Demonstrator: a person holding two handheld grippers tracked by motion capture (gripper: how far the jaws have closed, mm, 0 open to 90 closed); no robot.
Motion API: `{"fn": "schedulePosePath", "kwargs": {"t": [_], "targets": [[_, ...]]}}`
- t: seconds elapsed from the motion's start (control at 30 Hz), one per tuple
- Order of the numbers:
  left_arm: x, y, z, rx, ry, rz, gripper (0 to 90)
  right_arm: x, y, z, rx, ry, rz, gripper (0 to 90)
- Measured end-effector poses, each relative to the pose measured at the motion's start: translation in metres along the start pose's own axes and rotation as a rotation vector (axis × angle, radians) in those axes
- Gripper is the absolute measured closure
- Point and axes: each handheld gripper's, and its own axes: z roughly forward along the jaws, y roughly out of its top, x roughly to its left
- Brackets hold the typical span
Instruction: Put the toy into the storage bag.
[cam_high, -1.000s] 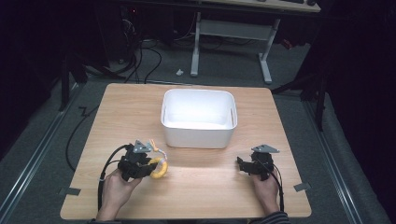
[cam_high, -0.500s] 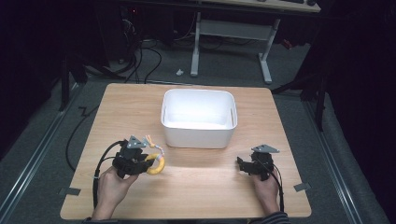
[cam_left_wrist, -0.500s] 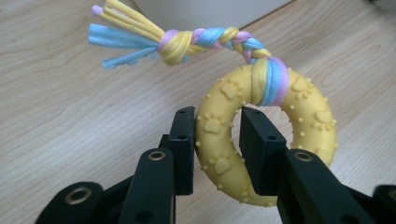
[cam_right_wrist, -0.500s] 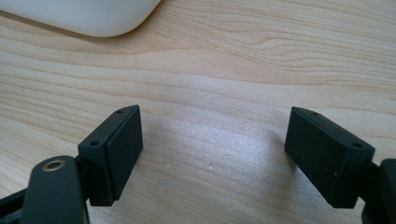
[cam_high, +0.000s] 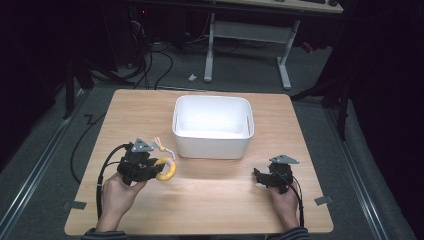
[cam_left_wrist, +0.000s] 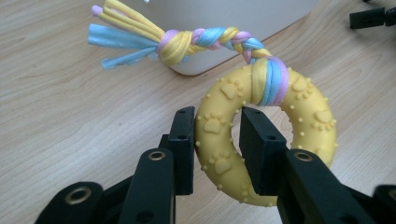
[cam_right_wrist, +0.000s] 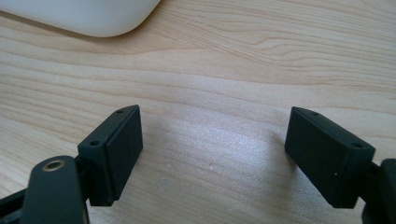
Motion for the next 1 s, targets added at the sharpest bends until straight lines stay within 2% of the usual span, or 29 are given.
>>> {"fn": "schedulePosePath", "kwargs": {"t": [0.57, 0.73, 1.0], "targets": [[-0.003, 0.023, -0.012, -0.016, 0.013, 0.018, 66.8, 0.0, 0.0, 0.0, 0.0, 0.0, 0.0, 19.4], [-0.003, 0.031, -0.013, -0.024, -0.006, 0.01, 66.8, 0.0, 0.0, 0.0, 0.0, -0.001, 0.0, 19.5], [-0.005, 0.046, -0.015, -0.022, -0.005, 0.011, 66.8, 0.0, 0.0, 0.0, 0.002, 0.001, -0.003, 19.4]]}}
